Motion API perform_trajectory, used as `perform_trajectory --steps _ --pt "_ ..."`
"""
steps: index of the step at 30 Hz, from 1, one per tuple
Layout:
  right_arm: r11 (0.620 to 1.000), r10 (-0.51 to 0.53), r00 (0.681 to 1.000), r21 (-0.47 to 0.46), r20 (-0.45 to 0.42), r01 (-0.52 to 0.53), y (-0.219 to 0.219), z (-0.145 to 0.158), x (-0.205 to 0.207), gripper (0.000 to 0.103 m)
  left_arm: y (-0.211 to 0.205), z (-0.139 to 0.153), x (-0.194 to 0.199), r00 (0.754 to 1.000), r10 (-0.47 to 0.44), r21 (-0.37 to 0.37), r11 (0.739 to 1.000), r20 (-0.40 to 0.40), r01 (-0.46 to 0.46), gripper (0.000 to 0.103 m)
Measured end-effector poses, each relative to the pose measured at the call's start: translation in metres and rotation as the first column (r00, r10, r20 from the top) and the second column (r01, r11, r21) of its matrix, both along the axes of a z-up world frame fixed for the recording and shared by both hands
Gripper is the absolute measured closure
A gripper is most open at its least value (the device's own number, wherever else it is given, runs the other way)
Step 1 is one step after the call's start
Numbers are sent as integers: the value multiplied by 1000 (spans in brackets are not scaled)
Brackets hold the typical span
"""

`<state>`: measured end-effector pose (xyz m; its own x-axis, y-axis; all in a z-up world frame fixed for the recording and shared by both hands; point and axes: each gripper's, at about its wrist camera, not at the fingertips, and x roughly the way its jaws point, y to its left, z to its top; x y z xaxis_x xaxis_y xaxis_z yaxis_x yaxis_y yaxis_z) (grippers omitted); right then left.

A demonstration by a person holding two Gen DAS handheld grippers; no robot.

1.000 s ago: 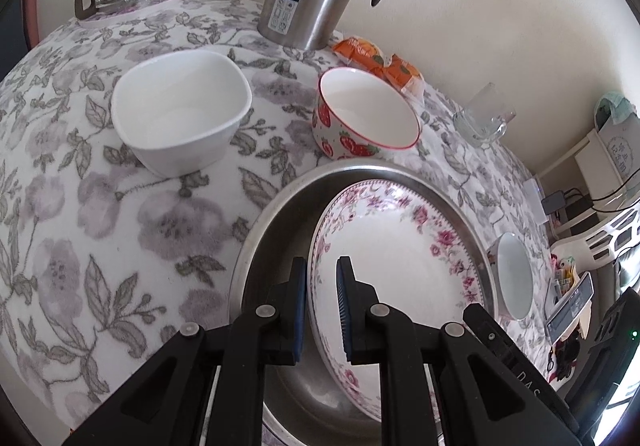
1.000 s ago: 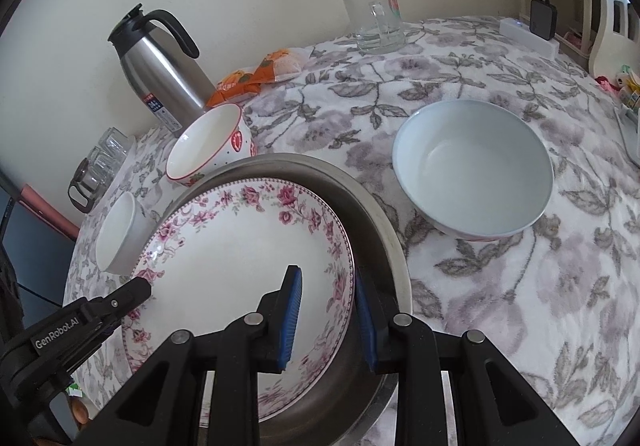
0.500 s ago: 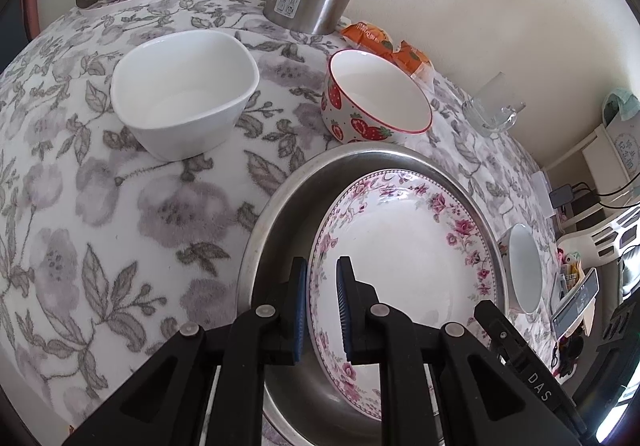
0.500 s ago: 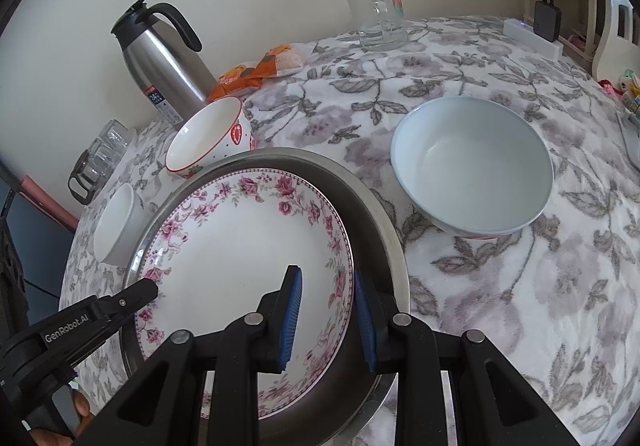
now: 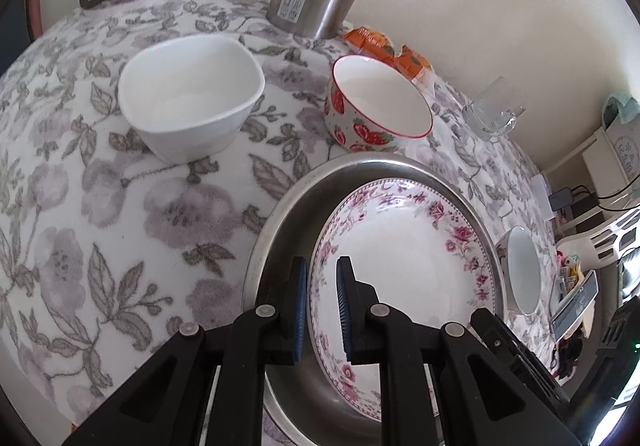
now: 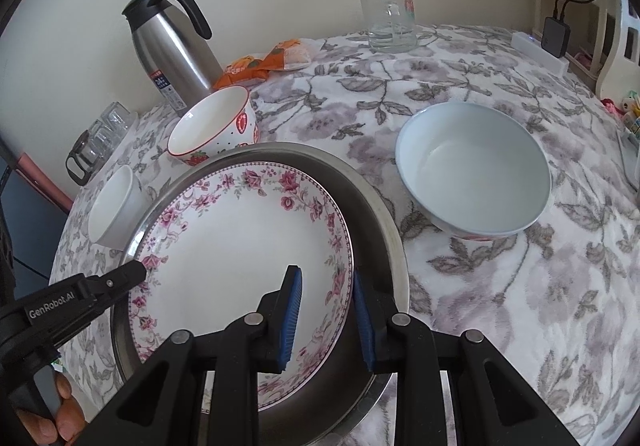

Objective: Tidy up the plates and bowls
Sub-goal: 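Lower the pink-floral plate into the steel basin with the right gripper, then open the right gripper to release the plate inside the basin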

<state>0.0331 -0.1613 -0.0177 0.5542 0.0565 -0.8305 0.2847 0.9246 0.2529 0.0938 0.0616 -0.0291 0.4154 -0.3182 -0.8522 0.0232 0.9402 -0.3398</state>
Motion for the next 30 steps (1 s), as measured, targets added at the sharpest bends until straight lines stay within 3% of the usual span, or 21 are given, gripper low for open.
perform_trajectory --steps 9,15,30 --pt "999 26 1000 -30 1 -25 4 1 -1 72 -2 0 -1 1000 -15 15 1000 8 15 89" --pt "999 37 999 -37 6 -36 4 3 -3 72 1 -16 2 997 -10 -45 999 -77 7 89" --pt "996 75 997 -55 33 -73 7 10 -8 71 -4 -1 -3 999 -38 4 999 -2 38 89"
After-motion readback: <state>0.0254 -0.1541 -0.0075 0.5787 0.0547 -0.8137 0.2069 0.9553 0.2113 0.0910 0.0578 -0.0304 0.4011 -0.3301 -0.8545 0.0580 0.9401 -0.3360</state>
